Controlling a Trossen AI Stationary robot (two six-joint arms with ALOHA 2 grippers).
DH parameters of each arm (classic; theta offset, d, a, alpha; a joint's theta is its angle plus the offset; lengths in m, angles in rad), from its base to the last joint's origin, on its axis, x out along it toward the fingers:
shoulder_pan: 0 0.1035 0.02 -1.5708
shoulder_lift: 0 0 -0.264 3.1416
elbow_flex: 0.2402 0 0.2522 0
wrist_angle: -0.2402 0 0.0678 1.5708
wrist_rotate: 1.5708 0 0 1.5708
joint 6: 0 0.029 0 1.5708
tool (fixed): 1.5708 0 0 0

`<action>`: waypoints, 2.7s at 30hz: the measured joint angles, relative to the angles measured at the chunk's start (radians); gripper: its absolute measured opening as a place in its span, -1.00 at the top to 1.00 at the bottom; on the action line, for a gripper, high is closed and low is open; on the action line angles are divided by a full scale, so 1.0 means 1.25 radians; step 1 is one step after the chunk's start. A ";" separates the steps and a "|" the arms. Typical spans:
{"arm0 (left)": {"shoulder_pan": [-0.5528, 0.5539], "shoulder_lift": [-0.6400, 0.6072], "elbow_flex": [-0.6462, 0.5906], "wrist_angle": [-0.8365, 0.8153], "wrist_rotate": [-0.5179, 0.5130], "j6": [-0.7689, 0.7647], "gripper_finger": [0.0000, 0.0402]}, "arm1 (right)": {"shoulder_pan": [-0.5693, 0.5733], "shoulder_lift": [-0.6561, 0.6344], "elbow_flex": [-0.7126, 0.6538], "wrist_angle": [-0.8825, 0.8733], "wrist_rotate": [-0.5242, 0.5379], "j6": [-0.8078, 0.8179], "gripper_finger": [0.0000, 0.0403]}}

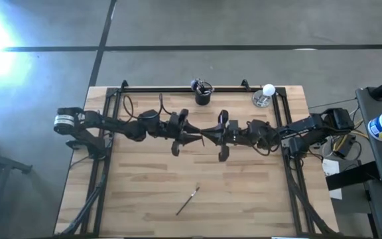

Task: Put items in baskets/containers
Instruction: Put the black eyeshadow brush into the black pen holder

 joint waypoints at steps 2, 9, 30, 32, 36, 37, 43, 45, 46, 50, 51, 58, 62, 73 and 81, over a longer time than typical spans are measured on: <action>0.000 0.000 0.004 0.002 0.000 0.003 0.59 | 0.000 0.000 0.000 0.000 0.000 -0.002 0.94; 0.004 0.000 0.013 0.001 0.010 0.024 0.94 | 0.001 -0.001 0.000 0.001 0.005 -0.002 0.93; 0.333 0.042 0.098 -0.102 0.026 0.106 0.98 | 0.000 -0.129 -0.018 -0.223 0.094 -0.037 0.74; 0.367 0.077 0.131 -0.101 0.027 0.122 0.98 | 0.000 -0.118 -0.019 -0.219 0.094 -0.042 0.83; 0.417 0.174 0.208 -0.102 0.025 0.137 0.98 | 0.001 -0.098 -0.019 -0.211 0.093 -0.044 0.95; 0.425 0.201 0.231 -0.102 0.026 0.143 0.98 | 0.001 -0.094 -0.019 -0.206 0.094 -0.044 0.95; 0.447 0.348 0.336 -0.103 0.075 0.136 0.98 | 0.001 -0.097 -0.020 -0.210 0.094 -0.049 0.96; 0.447 0.378 0.350 -0.102 0.082 0.139 0.98 | 0.001 -0.099 -0.021 -0.210 0.094 -0.049 0.96; 0.449 0.390 0.353 -0.102 0.083 0.141 0.98 | 0.001 -0.100 -0.021 -0.210 0.094 -0.050 0.96; 0.459 0.420 0.353 -0.105 0.084 0.144 0.98 | 0.001 -0.100 -0.022 -0.215 0.094 -0.062 0.96; 0.462 0.424 0.353 -0.101 0.084 0.143 0.98 | 0.001 -0.100 -0.022 -0.215 0.094 -0.065 0.96; 0.469 0.449 0.353 -0.102 0.094 0.144 0.98 | 0.001 -0.100 -0.022 -0.214 0.093 -0.083 0.96; 0.472 0.461 0.353 -0.102 0.094 0.150 0.98 | 0.001 -0.100 -0.022 -0.214 0.094 -0.083 0.96; 0.477 0.439 0.352 -0.189 0.101 0.139 0.59 | 0.001 -0.100 -0.022 -0.216 0.093 -0.082 0.96; 0.479 0.363 0.328 -0.271 0.101 0.174 0.50 | 0.001 -0.100 -0.022 -0.229 0.093 -0.079 0.96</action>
